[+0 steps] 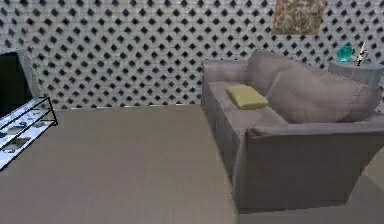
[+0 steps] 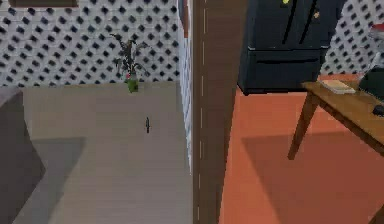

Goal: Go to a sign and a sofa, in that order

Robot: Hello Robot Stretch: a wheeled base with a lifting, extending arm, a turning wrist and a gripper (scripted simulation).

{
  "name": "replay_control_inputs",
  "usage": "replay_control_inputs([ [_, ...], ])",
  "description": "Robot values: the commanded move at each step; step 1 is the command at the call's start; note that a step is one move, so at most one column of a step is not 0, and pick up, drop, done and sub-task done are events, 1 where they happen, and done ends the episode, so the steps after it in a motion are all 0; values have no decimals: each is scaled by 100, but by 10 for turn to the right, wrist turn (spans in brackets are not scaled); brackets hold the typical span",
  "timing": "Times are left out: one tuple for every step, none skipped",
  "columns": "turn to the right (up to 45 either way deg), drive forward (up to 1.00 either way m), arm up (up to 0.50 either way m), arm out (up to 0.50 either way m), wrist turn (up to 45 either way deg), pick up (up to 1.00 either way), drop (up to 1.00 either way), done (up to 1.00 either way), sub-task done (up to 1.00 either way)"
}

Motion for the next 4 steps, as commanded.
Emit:
replay_control_inputs([
  [-450,0,0,0,0,0,0,0,0],
  [-60,0,0,0,0,0,0,0,0],
  [0,40,0,0,0,0,0,0,0],
  [-390,0,0,0,0,0,0,0,0],
])
